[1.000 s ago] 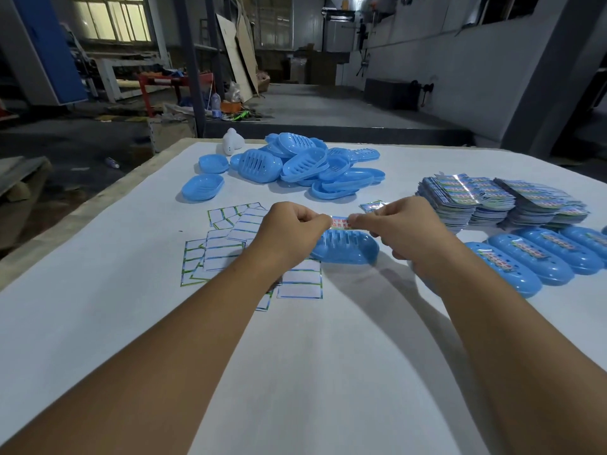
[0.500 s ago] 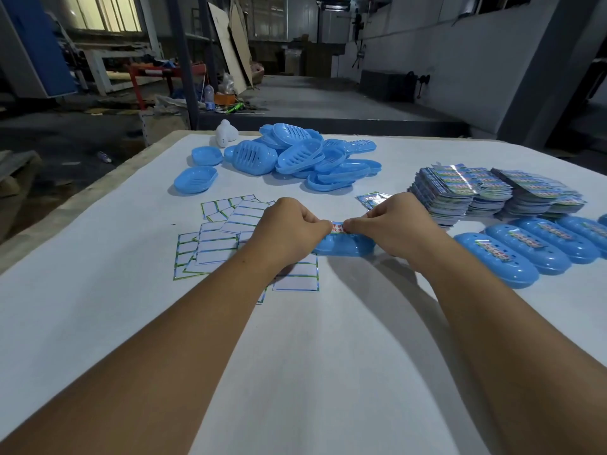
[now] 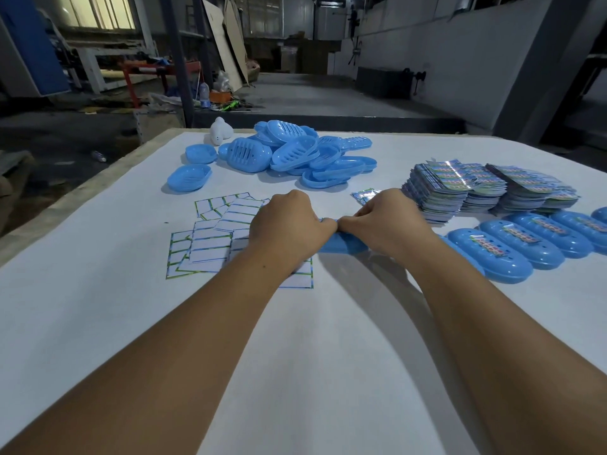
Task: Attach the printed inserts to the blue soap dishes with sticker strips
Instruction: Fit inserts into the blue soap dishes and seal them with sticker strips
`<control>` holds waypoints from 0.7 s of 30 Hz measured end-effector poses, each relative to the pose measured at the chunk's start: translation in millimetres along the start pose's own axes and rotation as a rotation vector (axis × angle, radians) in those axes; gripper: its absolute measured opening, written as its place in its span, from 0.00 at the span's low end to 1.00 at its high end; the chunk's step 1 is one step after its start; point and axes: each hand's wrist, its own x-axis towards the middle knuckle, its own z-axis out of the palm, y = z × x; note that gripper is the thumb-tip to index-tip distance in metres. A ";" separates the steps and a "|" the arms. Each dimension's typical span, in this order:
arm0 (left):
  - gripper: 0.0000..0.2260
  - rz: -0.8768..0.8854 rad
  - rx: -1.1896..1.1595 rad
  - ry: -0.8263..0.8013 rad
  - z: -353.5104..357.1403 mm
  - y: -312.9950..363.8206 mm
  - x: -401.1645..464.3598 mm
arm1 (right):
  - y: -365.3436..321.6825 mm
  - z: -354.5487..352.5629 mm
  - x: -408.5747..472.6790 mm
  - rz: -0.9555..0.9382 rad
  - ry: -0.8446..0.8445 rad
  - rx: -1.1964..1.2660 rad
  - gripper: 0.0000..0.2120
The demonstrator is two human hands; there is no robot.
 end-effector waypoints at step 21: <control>0.14 0.000 -0.060 0.035 5.4 -11.9 -3.5 | -2.1 2.5 -8.2 -0.268 0.016 -0.096 0.19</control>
